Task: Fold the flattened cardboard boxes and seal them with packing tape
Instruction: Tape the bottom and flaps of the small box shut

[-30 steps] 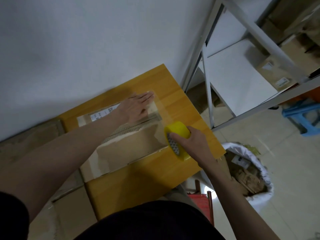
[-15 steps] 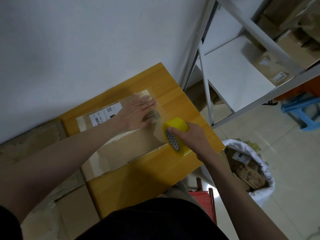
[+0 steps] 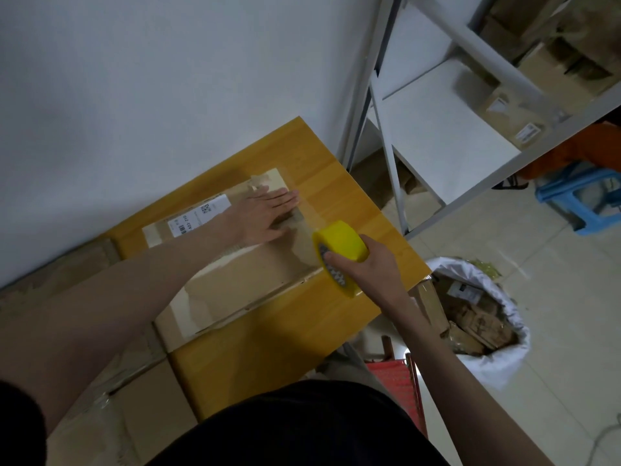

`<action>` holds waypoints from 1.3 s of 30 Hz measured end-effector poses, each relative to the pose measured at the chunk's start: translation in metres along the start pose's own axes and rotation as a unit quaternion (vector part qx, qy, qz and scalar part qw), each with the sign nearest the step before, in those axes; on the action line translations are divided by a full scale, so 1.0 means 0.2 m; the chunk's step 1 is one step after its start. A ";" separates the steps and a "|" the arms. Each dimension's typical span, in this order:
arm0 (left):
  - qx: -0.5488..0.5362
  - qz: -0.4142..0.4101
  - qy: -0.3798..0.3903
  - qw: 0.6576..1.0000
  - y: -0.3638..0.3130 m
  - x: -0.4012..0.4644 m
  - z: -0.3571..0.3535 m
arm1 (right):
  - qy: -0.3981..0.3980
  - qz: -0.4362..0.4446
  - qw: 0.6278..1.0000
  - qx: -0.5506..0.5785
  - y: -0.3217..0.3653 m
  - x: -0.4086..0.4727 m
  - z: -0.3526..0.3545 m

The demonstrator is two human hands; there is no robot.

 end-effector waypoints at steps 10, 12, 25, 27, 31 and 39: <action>0.038 0.038 0.010 0.998 -0.11 0.00 -0.05 | -0.026 -0.035 0.999 -0.001 -0.14 -0.05 0.00; 0.035 0.049 -0.001 0.998 -0.12 -0.01 -0.06 | -0.025 -0.043 0.999 0.007 -0.15 -0.05 0.01; 0.030 0.014 -0.060 0.998 -0.34 -0.05 -0.10 | -0.021 -0.053 0.998 0.009 -0.16 -0.05 0.02; 0.034 0.025 -0.059 0.997 -0.36 -0.05 -0.10 | -0.019 -0.051 0.999 0.007 -0.15 -0.03 0.02; 0.037 0.046 -0.045 0.997 -0.31 -0.01 -0.07 | -0.012 -0.046 0.999 0.021 -0.12 0.03 0.03; 0.024 0.064 -0.017 0.997 -0.24 0.03 -0.06 | 0.000 -0.022 1.000 0.017 -0.07 0.11 0.01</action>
Point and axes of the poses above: each hand's wrist, its own x-axis towards the middle knuckle, its own z-axis out of the back of the hand, y = z × x, the point moved 1 cm from there along x, towards the middle knuckle, and after that the axes turned 15 degrees about x, right-handed, at the moved point
